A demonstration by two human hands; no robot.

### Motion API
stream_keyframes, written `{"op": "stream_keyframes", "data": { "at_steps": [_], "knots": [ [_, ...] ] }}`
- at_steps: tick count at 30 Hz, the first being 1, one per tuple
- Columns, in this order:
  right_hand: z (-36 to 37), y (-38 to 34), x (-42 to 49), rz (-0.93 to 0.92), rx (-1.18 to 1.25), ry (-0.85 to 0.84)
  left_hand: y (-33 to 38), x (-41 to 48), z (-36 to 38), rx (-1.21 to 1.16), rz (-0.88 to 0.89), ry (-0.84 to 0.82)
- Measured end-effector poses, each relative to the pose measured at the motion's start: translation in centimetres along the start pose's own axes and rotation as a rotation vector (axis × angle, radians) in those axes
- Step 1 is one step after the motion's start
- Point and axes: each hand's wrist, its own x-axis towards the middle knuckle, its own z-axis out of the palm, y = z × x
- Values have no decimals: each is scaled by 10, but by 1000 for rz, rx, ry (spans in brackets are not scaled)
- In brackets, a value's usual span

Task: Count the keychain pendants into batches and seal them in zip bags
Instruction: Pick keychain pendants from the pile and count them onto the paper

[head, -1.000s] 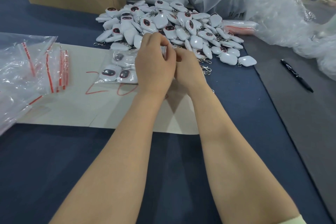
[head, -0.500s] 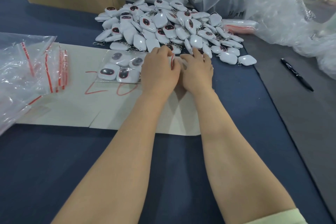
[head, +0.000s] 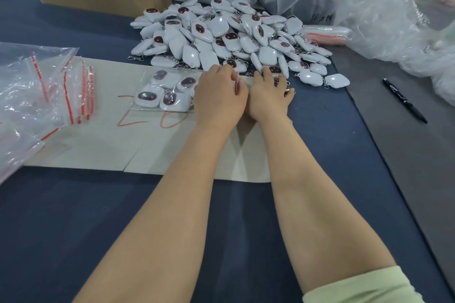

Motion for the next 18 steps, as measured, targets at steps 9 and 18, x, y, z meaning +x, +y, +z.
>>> {"op": "stream_keyframes", "data": {
  "at_steps": [9,18],
  "knots": [
    [-8,-3,-1,-73,614,354,-2,1,1,22,13,-1],
    [-10,1,-7,171,989,275,-2,1,1,17,13,-12]
  ]
}}
